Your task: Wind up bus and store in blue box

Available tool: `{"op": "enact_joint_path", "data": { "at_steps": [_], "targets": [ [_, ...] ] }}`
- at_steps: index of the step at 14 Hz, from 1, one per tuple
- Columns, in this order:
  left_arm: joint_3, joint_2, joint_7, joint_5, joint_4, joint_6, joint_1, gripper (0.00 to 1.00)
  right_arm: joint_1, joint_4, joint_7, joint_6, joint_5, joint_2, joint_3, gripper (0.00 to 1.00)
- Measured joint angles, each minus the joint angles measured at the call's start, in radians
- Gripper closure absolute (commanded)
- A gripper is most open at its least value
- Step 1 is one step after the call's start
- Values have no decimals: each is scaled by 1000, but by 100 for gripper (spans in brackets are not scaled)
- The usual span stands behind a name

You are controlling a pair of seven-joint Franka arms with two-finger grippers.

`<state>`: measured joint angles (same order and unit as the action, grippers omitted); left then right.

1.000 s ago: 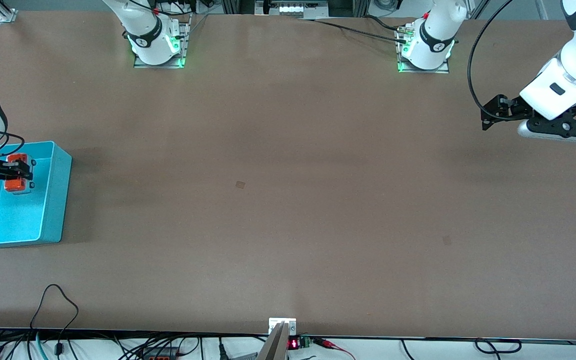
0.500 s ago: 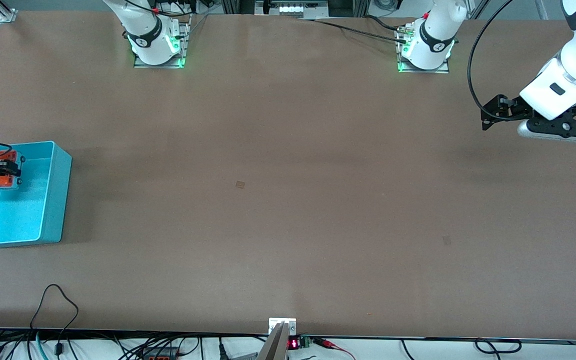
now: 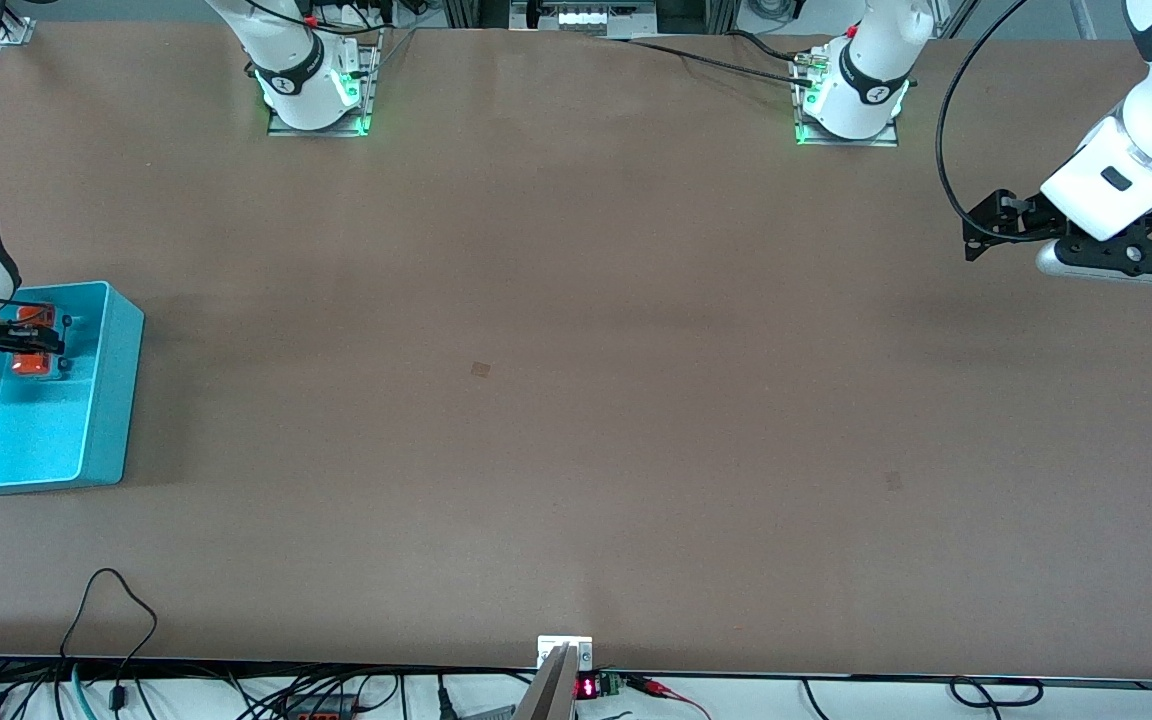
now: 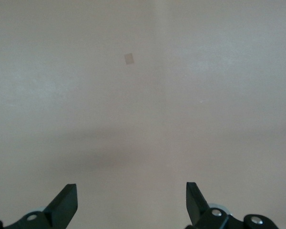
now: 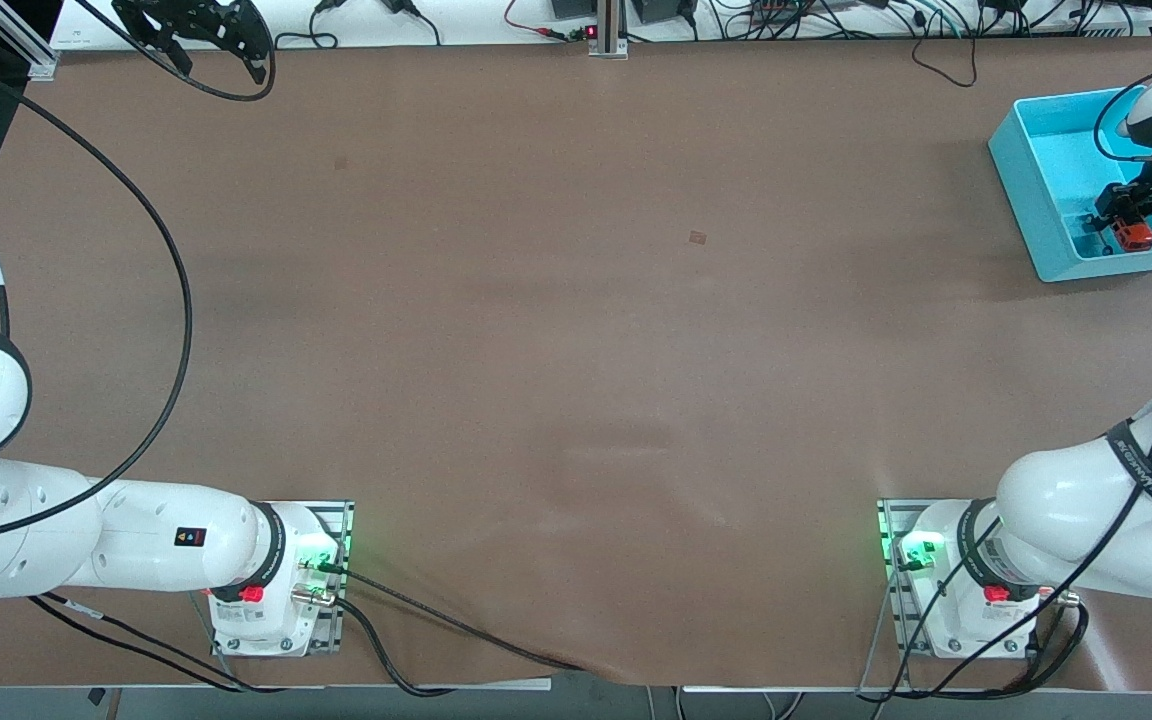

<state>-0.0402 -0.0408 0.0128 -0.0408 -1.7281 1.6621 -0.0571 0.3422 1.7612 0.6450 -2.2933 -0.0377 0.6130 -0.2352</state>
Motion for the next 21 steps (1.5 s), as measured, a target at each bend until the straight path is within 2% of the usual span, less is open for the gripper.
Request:
{"op": "enact_joint_path", "data": {
  "at_steps": [1, 2, 3, 10, 13, 17, 19, 21],
  "targets": [
    [0, 0, 0, 0, 0, 0, 0, 0, 0, 0, 2, 0, 0, 0, 0, 70],
    [0, 0, 0, 0, 0, 0, 0, 0, 0, -1, 4, 0, 0, 0, 0, 26],
    [0, 0, 0, 0, 0, 0, 0, 0, 0, -1, 7, 0, 0, 0, 0, 0],
    [0, 0, 0, 0, 0, -5, 1, 0, 6, -3, 28, -26, -1, 0, 0, 0],
    [0, 0, 0, 0, 0, -20, 1, 0, 6, -26, 29, -29, -30, -24, 17, 0],
    [1, 0, 0, 0, 0, -21, 2, 0, 2, -49, 31, 33, -23, -186, 84, 0],
    [1, 0, 0, 0, 0, -22, 2, 0, -4, -60, 4, 147, 23, -285, 148, 0],
    [1, 0, 0, 0, 0, -23, 2, 0, -13, -79, -122, 331, 42, -378, 203, 0]
  ]
}}
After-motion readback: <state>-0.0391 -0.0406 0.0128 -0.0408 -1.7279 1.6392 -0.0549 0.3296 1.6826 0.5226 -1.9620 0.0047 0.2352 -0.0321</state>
